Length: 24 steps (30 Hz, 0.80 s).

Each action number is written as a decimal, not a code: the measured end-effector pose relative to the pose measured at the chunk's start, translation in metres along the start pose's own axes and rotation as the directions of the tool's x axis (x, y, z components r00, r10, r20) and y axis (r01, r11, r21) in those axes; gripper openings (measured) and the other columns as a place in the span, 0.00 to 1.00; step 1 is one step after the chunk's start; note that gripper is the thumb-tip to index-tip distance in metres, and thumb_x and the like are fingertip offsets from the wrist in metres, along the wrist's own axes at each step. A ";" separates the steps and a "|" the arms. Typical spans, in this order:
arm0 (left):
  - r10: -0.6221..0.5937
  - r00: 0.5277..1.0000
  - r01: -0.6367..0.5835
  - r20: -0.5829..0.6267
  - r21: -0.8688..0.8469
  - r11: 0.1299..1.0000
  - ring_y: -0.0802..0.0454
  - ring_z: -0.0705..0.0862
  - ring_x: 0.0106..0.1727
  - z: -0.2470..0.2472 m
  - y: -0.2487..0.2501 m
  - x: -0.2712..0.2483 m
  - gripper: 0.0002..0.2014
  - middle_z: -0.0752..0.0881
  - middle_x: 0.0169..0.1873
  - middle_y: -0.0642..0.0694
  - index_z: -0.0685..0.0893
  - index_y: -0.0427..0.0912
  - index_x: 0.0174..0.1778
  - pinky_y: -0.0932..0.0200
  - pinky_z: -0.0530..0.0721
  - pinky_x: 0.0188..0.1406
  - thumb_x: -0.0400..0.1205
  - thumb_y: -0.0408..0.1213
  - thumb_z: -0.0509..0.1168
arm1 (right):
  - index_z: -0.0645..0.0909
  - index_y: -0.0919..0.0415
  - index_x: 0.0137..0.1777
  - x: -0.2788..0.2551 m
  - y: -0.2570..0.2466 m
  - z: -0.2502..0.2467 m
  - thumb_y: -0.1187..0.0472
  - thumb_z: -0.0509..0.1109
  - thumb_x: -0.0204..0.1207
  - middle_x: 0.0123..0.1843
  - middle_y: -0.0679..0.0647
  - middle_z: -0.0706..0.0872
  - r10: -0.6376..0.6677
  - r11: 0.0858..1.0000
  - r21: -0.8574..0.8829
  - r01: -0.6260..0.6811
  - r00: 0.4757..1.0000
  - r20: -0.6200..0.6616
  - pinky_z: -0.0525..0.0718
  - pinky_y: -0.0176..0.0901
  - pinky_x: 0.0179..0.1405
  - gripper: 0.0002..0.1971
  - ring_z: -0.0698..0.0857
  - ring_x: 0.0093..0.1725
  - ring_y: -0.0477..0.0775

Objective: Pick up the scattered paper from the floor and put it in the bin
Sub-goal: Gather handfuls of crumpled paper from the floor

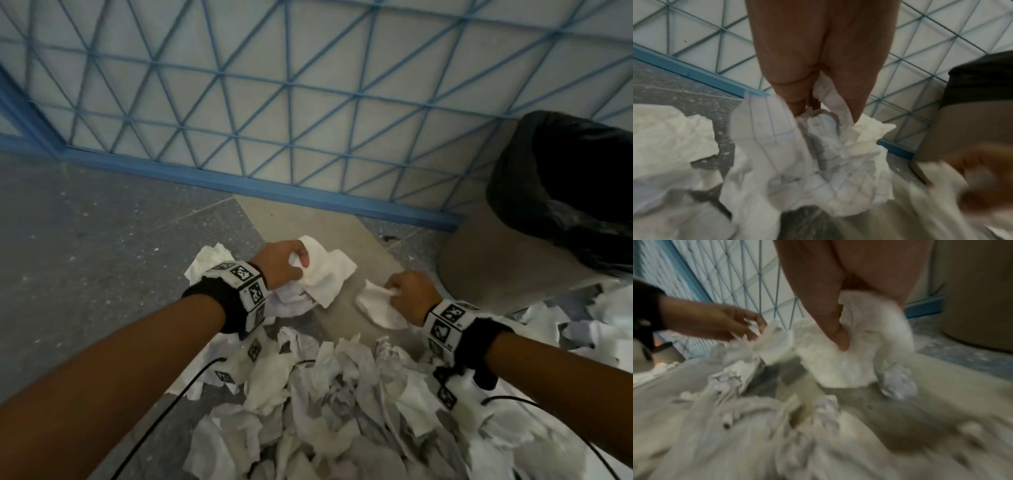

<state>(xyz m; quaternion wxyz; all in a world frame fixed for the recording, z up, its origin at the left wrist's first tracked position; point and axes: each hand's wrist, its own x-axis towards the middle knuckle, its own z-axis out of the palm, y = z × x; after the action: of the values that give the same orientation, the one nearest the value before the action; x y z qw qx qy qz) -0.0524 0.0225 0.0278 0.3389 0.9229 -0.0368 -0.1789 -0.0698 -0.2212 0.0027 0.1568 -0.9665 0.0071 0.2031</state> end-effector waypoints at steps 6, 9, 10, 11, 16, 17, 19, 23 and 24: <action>-0.027 0.999 0.024 -0.032 -0.065 0.998 0.43 0.79 0.51 -0.008 0.011 -0.007 0.16 0.81 0.57 0.34 0.74 0.47 0.60 0.64 0.68 0.46 0.79 0.28 0.63 | 0.79 0.59 0.63 -0.030 0.015 0.029 0.66 0.62 0.77 0.72 0.62 0.68 0.028 0.987 -0.161 0.012 0.970 0.241 0.71 0.44 0.70 0.15 0.72 0.69 0.65; -0.043 0.998 0.044 0.035 -0.010 0.999 0.37 0.79 0.63 -0.007 0.014 -0.013 0.30 0.78 0.65 0.34 0.63 0.48 0.76 0.61 0.70 0.51 0.79 0.26 0.62 | 0.79 0.64 0.63 -0.036 0.005 0.021 0.69 0.63 0.76 0.70 0.63 0.73 -0.018 0.997 -0.071 0.033 0.979 0.203 0.75 0.41 0.63 0.15 0.76 0.68 0.61; -0.051 0.998 0.051 0.043 0.007 0.999 0.37 0.77 0.67 -0.007 0.015 -0.014 0.31 0.76 0.68 0.36 0.62 0.48 0.77 0.60 0.72 0.55 0.79 0.26 0.62 | 0.79 0.65 0.62 -0.036 0.002 0.015 0.70 0.64 0.76 0.69 0.64 0.74 -0.033 0.998 -0.045 0.042 0.985 0.170 0.75 0.41 0.62 0.15 0.77 0.67 0.62; -0.059 0.997 0.058 0.043 0.029 0.998 0.38 0.76 0.69 -0.006 0.016 -0.015 0.30 0.76 0.70 0.37 0.64 0.46 0.76 0.58 0.73 0.59 0.78 0.25 0.63 | 0.80 0.66 0.61 -0.036 -0.002 0.006 0.70 0.65 0.75 0.68 0.65 0.76 -0.050 0.999 -0.010 0.052 0.991 0.127 0.76 0.41 0.62 0.15 0.78 0.66 0.62; -0.086 0.996 0.089 -0.026 0.134 0.987 0.39 0.78 0.68 -0.020 0.041 -0.004 0.21 0.80 0.67 0.36 0.76 0.38 0.66 0.51 0.76 0.63 0.76 0.28 0.66 | 0.83 0.69 0.53 -0.047 -0.027 -0.062 0.70 0.68 0.72 0.55 0.66 0.86 -0.123 0.960 0.226 0.167 0.973 -0.195 0.68 0.36 0.41 0.10 0.83 0.59 0.62; -0.090 0.996 0.091 -0.016 0.137 0.986 0.38 0.79 0.66 -0.026 0.050 -0.002 0.21 0.80 0.67 0.35 0.77 0.37 0.66 0.50 0.78 0.59 0.76 0.29 0.67 | 0.84 0.69 0.50 -0.052 -0.031 -0.079 0.71 0.69 0.71 0.48 0.65 0.85 -0.136 0.942 0.266 0.205 0.957 -0.255 0.64 0.35 0.34 0.09 0.83 0.55 0.60; -0.120 0.993 0.118 0.022 0.097 0.988 0.34 0.80 0.65 -0.040 0.071 0.004 0.21 0.80 0.66 0.31 0.76 0.34 0.67 0.54 0.78 0.49 0.77 0.28 0.67 | 0.83 0.67 0.44 -0.065 -0.036 -0.117 0.71 0.71 0.69 0.39 0.60 0.80 -0.161 0.909 0.304 0.284 0.914 -0.373 0.64 0.37 0.28 0.04 0.80 0.44 0.55; -0.110 0.994 0.112 0.025 -0.124 0.986 0.37 0.81 0.54 -0.076 0.121 0.011 0.21 0.81 0.54 0.32 0.73 0.30 0.70 0.58 0.79 0.39 0.80 0.25 0.63 | 0.75 0.54 0.28 -0.094 -0.021 -0.192 0.71 0.72 0.66 0.31 0.53 0.77 -0.149 0.865 0.334 0.375 0.827 -0.542 0.68 0.29 0.27 0.13 0.74 0.36 0.47; -0.089 0.996 0.089 0.011 -0.205 0.975 0.41 0.81 0.49 -0.084 0.137 0.012 0.20 0.81 0.50 0.35 0.74 0.29 0.69 0.60 0.80 0.35 0.80 0.25 0.62 | 0.73 0.52 0.26 -0.099 -0.011 -0.208 0.70 0.72 0.66 0.28 0.49 0.75 -0.109 0.854 0.361 0.376 0.806 -0.581 0.70 0.31 0.30 0.16 0.74 0.33 0.46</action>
<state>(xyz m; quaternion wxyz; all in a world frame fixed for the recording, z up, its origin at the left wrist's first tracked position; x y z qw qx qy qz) -0.0044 -0.0337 0.1710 0.4241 0.8835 0.0230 -0.1975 -0.0785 -0.2794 0.2258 0.3974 -0.9109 -0.0287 -0.1077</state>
